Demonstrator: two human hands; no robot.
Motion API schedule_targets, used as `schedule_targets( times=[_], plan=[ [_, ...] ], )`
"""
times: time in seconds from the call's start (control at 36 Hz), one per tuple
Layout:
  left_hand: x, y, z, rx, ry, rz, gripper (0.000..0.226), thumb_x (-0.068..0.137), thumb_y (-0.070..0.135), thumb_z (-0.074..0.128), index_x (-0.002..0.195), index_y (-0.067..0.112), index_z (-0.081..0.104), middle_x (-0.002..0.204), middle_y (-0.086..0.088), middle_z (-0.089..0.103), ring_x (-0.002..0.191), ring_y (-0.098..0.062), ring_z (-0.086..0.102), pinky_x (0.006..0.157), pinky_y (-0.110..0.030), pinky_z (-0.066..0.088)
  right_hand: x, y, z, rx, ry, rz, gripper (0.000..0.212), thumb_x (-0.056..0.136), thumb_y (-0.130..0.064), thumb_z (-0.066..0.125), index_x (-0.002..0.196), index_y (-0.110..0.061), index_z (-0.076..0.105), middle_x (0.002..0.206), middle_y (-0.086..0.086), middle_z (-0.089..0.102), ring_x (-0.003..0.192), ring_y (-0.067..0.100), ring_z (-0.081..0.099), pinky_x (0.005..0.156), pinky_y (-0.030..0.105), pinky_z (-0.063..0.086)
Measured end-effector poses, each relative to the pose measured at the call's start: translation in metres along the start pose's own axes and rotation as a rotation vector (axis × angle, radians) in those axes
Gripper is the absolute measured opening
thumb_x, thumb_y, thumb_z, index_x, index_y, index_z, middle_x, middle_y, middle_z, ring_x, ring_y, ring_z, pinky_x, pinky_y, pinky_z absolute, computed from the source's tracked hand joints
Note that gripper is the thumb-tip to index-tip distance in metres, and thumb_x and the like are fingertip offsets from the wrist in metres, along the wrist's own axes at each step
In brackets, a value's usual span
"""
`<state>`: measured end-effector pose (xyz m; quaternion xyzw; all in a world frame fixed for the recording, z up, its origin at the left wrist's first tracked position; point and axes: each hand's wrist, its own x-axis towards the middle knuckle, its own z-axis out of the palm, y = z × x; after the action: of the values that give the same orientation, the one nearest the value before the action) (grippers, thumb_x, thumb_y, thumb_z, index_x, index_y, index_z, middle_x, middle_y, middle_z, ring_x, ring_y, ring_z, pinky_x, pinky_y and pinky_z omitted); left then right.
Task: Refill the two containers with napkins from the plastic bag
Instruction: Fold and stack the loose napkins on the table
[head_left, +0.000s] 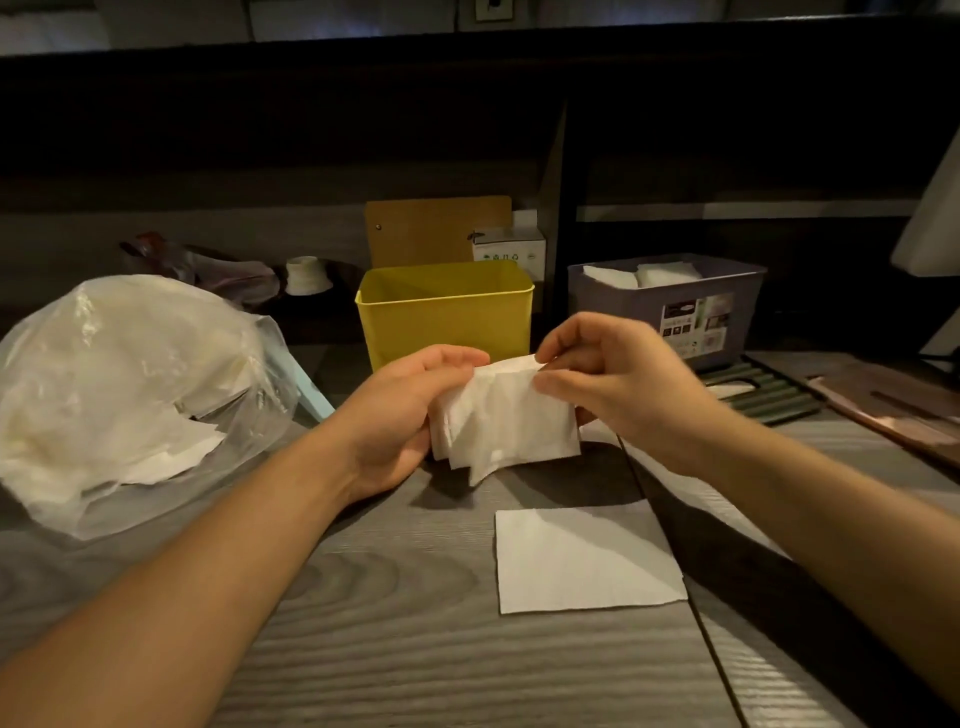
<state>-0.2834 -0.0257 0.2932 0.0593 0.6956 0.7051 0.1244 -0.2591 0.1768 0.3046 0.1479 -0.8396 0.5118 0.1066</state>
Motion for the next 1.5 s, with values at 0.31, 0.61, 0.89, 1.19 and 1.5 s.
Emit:
schedule_targets(
  times=[0.31, 0.61, 0.89, 1.19, 1.5],
  plan=[
    [-0.003, -0.005, 0.002, 0.168, -0.064, 0.104, 0.040, 0.095, 0.006, 0.065, 0.128, 0.026, 0.059, 0.116, -0.004, 0.065, 0.095, -0.018, 0.069, 0.063, -0.024, 0.057, 0.000, 0.001, -0.007, 0.031, -0.083, 0.168, 0.024, 0.092, -0.028, 0.068, 0.115, -0.027, 0.063, 0.111, -0.009, 0.069, 0.101, 0.011, 0.068, 0.084, 0.033, 0.061],
    [-0.003, -0.006, 0.002, 0.217, -0.035, 0.158, 0.049, 0.091, -0.001, 0.068, 0.128, 0.029, 0.059, 0.120, -0.003, 0.064, 0.102, -0.022, 0.068, 0.074, -0.032, 0.062, 0.000, 0.004, -0.012, -0.357, -0.022, 0.002, 0.020, 0.089, -0.017, 0.073, 0.101, -0.029, 0.062, 0.088, -0.009, 0.072, 0.075, 0.008, 0.070, 0.073, 0.030, 0.062],
    [-0.002, -0.006, -0.003, 0.228, 0.009, 0.203, 0.051, 0.089, -0.005, 0.066, 0.127, 0.028, 0.061, 0.116, -0.006, 0.068, 0.096, -0.024, 0.073, 0.073, -0.037, 0.063, -0.022, -0.028, -0.020, -0.633, -0.860, 0.064, 0.030, 0.080, -0.052, 0.076, 0.104, -0.046, 0.060, 0.095, -0.016, 0.060, 0.087, 0.007, 0.059, 0.077, 0.027, 0.054],
    [-0.006, -0.004, -0.003, 0.272, -0.093, 0.259, 0.056, 0.085, -0.009, 0.068, 0.127, 0.027, 0.061, 0.118, -0.002, 0.066, 0.096, -0.019, 0.071, 0.078, -0.036, 0.062, -0.024, -0.030, -0.016, -0.504, -0.571, -0.207, 0.033, 0.092, -0.019, 0.066, 0.104, -0.047, 0.052, 0.100, -0.017, 0.061, 0.087, 0.004, 0.059, 0.073, 0.024, 0.052],
    [-0.013, -0.002, 0.003, 0.307, -0.243, 0.276, 0.057, 0.083, 0.062, 0.068, 0.135, 0.046, 0.050, 0.126, 0.034, 0.061, 0.120, 0.013, 0.055, 0.100, -0.023, 0.044, -0.011, -0.025, -0.001, -0.844, -0.357, -0.361, 0.102, 0.099, -0.016, 0.061, 0.150, -0.052, -0.019, 0.113, -0.007, 0.063, 0.092, 0.014, 0.062, 0.085, 0.031, 0.056]
  ],
)
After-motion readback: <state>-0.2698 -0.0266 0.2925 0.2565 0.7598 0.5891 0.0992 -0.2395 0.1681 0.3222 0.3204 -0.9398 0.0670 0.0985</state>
